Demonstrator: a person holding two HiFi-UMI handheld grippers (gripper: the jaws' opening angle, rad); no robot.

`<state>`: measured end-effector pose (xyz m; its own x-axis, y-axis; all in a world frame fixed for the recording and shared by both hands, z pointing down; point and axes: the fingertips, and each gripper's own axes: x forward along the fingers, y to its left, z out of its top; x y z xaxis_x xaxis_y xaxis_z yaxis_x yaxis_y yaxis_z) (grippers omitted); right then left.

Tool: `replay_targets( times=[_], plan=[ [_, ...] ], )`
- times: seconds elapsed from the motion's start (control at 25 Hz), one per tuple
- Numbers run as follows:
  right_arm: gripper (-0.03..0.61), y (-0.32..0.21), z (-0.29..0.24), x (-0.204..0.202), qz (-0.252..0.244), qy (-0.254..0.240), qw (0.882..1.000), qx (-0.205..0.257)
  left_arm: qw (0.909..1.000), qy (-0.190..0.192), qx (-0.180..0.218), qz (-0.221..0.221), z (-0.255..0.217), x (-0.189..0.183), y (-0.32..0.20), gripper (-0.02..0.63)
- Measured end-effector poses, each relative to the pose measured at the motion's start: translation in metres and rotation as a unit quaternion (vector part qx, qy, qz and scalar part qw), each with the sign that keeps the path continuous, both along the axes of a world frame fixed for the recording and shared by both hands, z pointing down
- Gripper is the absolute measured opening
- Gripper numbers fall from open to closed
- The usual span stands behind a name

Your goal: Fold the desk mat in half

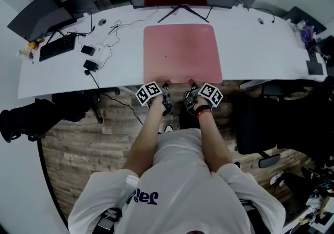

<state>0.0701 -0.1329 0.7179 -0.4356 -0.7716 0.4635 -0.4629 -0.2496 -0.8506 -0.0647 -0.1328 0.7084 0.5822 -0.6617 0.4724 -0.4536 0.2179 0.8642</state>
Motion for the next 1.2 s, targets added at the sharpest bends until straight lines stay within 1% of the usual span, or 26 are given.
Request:
replay_targets(
  times=[0.12,0.24,0.32,0.44,0.6,0.68,0.88,1.0,1.2],
  plan=[
    [0.029,0.001,0.0,0.001,0.003,0.006,1.0,-0.003,1.0,0.002,-0.003,0.001,0.001,0.001,0.003,0.032],
    [0.029,0.004,0.002,-0.002,0.011,0.001,1.0,-0.006,1.0,-0.001,-0.004,0.006,-0.001,-0.001,0.003,0.031],
    [0.029,0.0,0.004,-0.003,0.006,-0.003,1.0,-0.007,1.0,-0.001,-0.006,0.005,0.0,-0.002,-0.002,0.031],
    [0.029,-0.007,0.003,-0.002,0.008,-0.008,1.0,0.003,1.0,0.0,-0.004,0.003,0.001,0.0,-0.01,0.031],
    [0.031,-0.021,0.0,-0.003,-0.012,0.003,1.0,0.007,1.0,0.006,-0.003,-0.007,-0.001,0.0,-0.018,0.031],
    [0.031,-0.027,-0.002,-0.004,-0.012,0.003,1.0,0.006,0.9999,0.006,-0.003,-0.011,-0.001,0.001,-0.023,0.031],
    [0.031,-0.038,-0.002,-0.004,-0.006,-0.014,1.0,0.003,0.9999,0.004,-0.008,-0.006,-0.002,0.002,-0.032,0.031],
    [0.031,-0.044,-0.002,-0.004,-0.007,-0.019,1.0,0.0,0.9999,0.008,-0.005,-0.012,-0.003,0.002,-0.038,0.031],
    [0.032,-0.054,-0.002,-0.004,-0.018,-0.036,0.999,-0.008,0.9995,0.015,-0.014,-0.026,-0.002,0.003,-0.051,0.031]
  ],
)
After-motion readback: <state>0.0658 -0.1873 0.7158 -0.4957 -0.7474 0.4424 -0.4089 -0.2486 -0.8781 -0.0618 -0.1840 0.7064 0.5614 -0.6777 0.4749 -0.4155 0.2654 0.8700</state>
